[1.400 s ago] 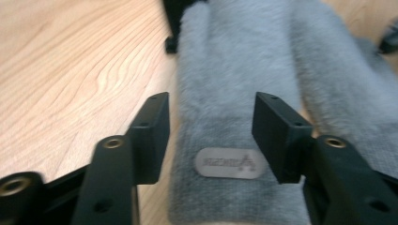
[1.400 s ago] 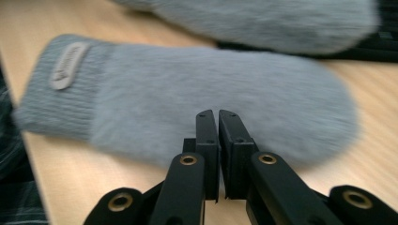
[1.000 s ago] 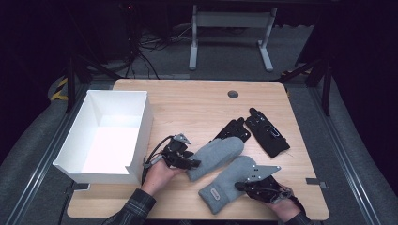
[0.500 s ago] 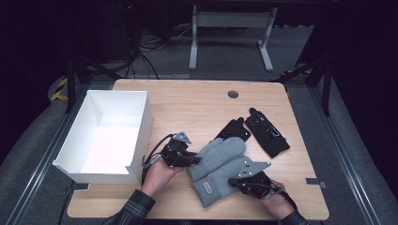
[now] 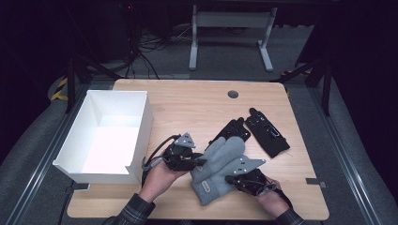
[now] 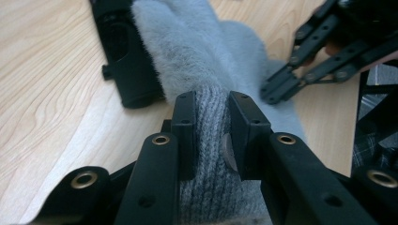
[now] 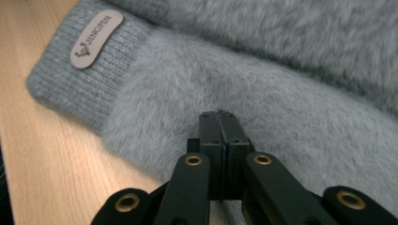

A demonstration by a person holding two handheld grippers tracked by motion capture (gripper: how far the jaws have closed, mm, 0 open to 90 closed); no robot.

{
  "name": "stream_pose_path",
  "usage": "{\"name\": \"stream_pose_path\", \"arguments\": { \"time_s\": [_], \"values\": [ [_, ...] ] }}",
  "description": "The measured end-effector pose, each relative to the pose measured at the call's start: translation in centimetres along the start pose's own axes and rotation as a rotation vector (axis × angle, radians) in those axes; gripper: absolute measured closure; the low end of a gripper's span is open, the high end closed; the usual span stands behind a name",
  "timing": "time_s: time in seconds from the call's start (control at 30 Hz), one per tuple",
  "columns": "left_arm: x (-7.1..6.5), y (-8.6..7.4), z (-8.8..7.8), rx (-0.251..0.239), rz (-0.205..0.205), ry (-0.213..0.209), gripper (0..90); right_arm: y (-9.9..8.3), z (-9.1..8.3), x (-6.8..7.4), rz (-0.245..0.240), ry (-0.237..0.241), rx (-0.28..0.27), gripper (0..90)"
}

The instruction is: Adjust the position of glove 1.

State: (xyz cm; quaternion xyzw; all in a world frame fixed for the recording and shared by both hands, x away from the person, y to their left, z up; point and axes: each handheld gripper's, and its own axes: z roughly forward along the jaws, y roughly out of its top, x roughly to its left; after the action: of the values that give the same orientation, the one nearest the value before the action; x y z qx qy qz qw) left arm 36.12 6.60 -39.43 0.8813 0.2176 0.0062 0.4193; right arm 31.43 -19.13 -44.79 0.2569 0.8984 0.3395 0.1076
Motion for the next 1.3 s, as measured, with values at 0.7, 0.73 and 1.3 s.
{"name": "stream_pose_path", "arguments": {
  "time_s": [0.7, 0.73, 1.3],
  "values": [
    [-3.2, 0.2, 1.2, -0.035, 0.065, -0.193, 67.7, 0.5, 0.5, -0.2, 0.022, -0.028, -0.01, 90.0],
    [-3.2, 0.2, 1.4, -0.04, 0.057, -0.211, 67.8, 0.4, 0.4, -0.2, 0.026, -0.029, -0.014, 90.0],
    [-3.5, -0.3, 2.6, -0.014, 0.052, -0.22, 62.7, -2.9, -4.4, -3.5, 0.135, -0.108, -0.045, 87.1]
  ]
}}
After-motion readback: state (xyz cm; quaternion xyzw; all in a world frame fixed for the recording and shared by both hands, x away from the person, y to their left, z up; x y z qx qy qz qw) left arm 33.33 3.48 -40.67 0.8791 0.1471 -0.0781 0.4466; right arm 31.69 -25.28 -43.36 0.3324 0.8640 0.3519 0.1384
